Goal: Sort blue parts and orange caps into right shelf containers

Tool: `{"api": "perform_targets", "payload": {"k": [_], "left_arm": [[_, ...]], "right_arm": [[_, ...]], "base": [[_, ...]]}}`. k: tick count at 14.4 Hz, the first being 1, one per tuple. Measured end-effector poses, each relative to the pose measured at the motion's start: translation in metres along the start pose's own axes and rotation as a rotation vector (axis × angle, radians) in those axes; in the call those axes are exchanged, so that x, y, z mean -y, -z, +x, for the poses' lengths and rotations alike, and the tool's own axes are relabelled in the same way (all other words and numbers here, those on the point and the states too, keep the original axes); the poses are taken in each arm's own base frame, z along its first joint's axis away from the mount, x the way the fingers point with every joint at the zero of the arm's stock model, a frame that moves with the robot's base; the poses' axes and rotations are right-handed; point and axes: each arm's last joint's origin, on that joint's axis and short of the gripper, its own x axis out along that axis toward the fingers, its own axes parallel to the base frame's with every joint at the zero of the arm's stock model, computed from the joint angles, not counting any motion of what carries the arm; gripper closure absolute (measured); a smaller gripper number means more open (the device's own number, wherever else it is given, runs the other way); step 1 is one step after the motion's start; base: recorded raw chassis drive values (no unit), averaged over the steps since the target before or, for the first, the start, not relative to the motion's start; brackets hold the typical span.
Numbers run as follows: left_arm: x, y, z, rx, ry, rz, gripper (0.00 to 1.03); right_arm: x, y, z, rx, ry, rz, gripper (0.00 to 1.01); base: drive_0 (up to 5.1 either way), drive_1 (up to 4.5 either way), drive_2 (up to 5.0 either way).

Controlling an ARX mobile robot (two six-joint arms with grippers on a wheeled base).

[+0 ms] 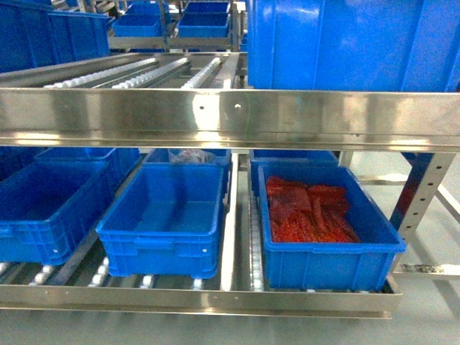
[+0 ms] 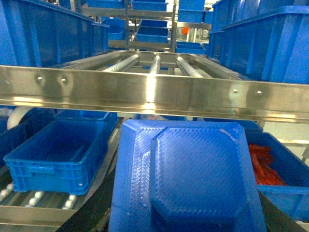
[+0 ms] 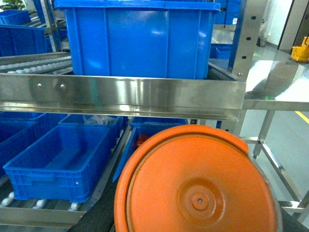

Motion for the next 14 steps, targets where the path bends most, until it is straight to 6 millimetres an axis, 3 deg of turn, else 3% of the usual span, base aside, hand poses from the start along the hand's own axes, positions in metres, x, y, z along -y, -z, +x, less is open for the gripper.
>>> {"api": "perform_targets", "payload": {"k": [14], "left_arm": [[0.0, 0.0, 0.0, 0.0, 0.001, 0.0, 0.6]], "right_arm": [[0.0, -0.0002, 0.0, 0.002, 0.0, 0.0, 0.56]], "base": [[-4.9, 2.53, 2.5]]}}
